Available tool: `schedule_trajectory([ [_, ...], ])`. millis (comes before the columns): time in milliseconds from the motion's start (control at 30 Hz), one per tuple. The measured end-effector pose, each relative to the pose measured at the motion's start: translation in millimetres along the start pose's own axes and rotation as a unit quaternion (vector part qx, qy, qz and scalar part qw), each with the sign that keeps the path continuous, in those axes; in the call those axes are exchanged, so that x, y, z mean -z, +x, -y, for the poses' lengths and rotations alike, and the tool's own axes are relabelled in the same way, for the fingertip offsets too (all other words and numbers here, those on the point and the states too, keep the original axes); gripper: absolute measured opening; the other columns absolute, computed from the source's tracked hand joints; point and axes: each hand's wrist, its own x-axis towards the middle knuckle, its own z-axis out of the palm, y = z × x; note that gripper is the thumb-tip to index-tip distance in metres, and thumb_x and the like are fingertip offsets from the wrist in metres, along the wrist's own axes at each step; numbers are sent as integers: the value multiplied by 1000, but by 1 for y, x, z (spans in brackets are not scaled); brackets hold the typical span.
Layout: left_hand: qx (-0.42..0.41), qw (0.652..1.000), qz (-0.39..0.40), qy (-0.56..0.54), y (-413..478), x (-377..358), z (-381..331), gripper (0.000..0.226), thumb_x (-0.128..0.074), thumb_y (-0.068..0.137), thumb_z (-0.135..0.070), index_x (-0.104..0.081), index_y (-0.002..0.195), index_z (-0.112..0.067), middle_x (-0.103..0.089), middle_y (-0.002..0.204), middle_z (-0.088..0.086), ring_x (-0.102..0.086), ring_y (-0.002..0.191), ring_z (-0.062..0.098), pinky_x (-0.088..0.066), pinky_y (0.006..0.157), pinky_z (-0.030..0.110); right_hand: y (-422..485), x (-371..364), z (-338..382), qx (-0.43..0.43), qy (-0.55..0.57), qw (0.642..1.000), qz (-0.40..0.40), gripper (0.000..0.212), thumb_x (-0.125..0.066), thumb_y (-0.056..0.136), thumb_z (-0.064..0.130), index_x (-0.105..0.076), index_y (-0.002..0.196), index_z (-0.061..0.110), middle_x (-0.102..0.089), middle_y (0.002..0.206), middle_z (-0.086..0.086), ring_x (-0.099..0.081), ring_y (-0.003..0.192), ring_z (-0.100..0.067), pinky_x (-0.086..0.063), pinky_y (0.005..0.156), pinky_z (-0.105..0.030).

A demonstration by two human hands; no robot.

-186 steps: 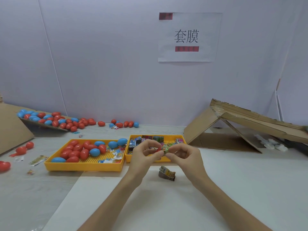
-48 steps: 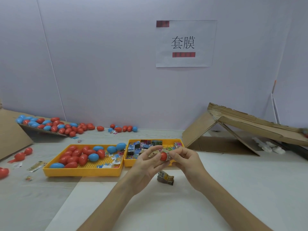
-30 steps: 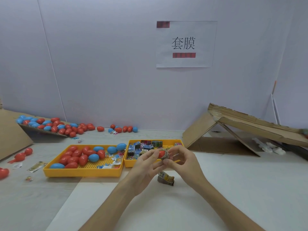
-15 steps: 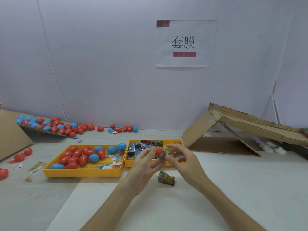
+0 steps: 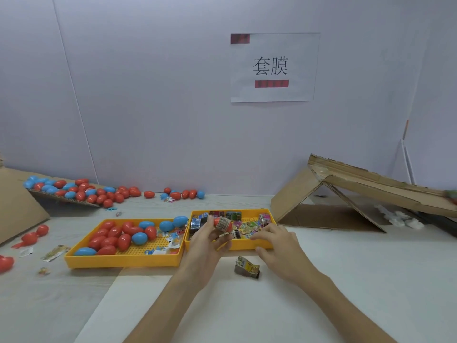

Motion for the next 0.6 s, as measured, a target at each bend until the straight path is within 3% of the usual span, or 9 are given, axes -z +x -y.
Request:
schedule_trajectory([
  [267,-21,1000,-6,0,-4,1,-2,34,-43,108,-28,-66,118,-6,-73,104,17,-71,79,19,-58,68,32,0,-1,-1,-4,16,1000,-12,26,-60,96,31,-66,120,39,-50,112,21,-40,109,0,-22,87,-26],
  [500,-19,996,47,70,-10,-3,-1,32,-39,109,-18,-61,126,-2,-73,113,20,-73,95,27,-59,79,34,-9,5,22,63,111,988,-85,34,-59,87,60,-55,118,47,-61,105,27,-57,103,3,-35,98,-27],
  [600,-20,993,75,89,-14,-6,0,30,-38,109,-12,-59,127,-2,-73,111,20,-73,101,31,-60,79,36,-9,5,33,68,171,975,-123,33,-66,83,58,-59,111,42,-65,106,27,-62,100,-1,-42,95,-33],
])
